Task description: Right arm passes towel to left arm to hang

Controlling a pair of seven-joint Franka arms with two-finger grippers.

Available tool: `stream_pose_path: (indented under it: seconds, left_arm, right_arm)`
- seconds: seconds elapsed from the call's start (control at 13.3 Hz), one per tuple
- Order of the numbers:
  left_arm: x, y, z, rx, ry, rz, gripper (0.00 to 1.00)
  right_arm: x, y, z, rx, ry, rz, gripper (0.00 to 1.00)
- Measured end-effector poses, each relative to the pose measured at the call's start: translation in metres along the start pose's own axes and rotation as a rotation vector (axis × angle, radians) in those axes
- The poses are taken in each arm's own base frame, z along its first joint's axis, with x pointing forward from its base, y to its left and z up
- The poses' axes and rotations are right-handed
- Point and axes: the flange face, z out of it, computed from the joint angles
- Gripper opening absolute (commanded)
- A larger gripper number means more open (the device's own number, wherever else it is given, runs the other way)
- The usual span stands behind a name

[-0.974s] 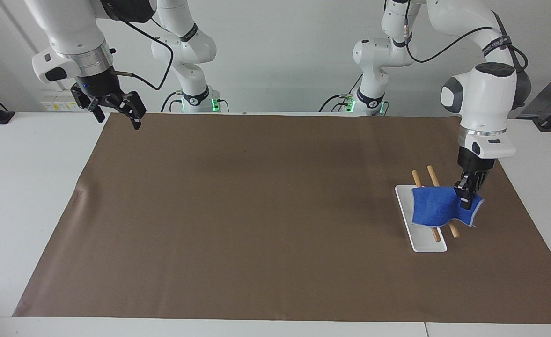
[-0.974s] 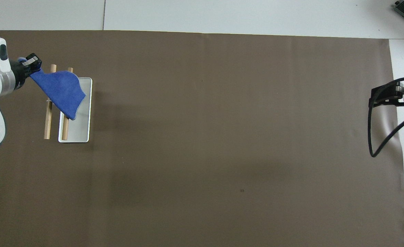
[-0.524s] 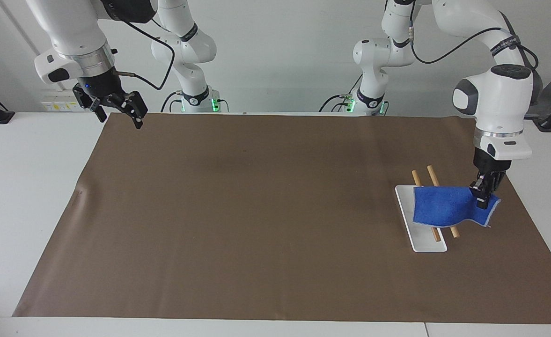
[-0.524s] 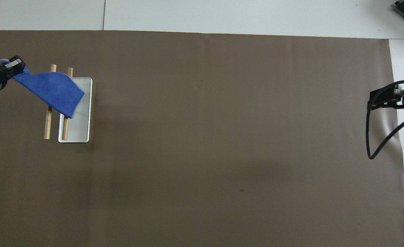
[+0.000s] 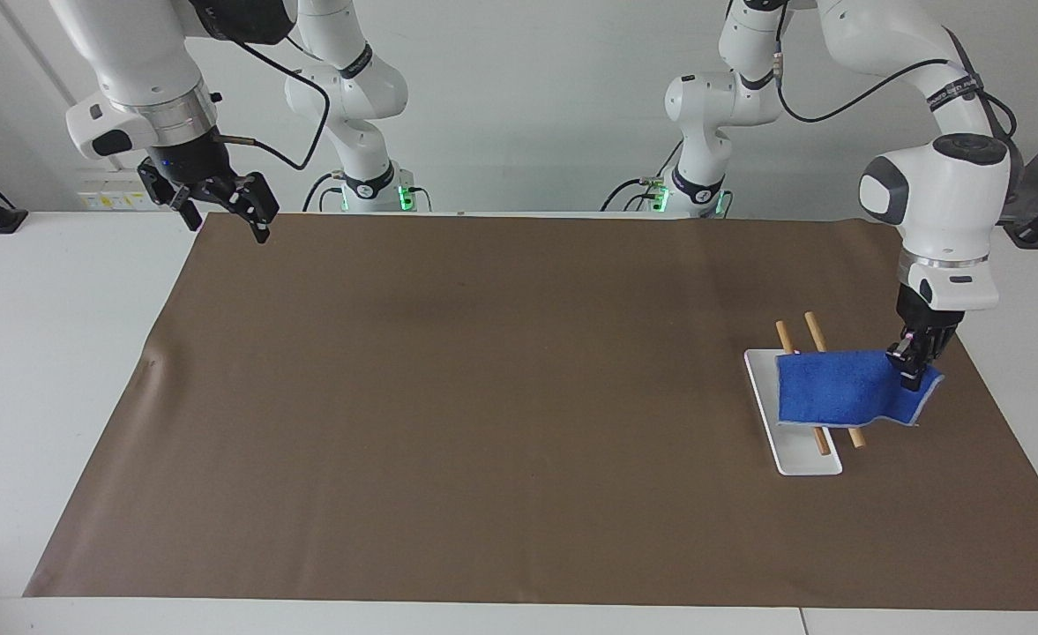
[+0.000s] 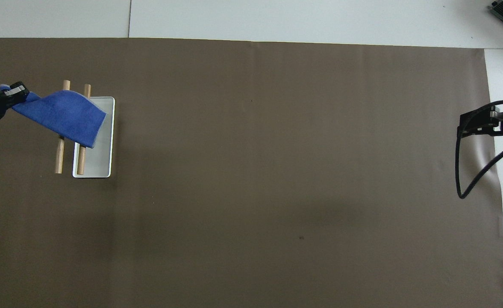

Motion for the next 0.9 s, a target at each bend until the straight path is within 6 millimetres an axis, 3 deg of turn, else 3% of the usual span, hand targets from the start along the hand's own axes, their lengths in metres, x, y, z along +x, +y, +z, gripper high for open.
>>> stream_pose_path:
  seconds: [0.22, 0.9]
  left_arm:
    - [-0.022, -0.011, 0.018, 0.021, -0.052, 0.007, 0.0]
    - [-0.046, -0.011, 0.025, 0.022, -0.085, 0.026, 0.0]
  right_arm:
    - [0.0, 0.0, 0.001, 0.0, -0.002, 0.0, 1.0]
    - [0.0, 0.0, 0.001, 0.0, -0.002, 0.0, 1.0]
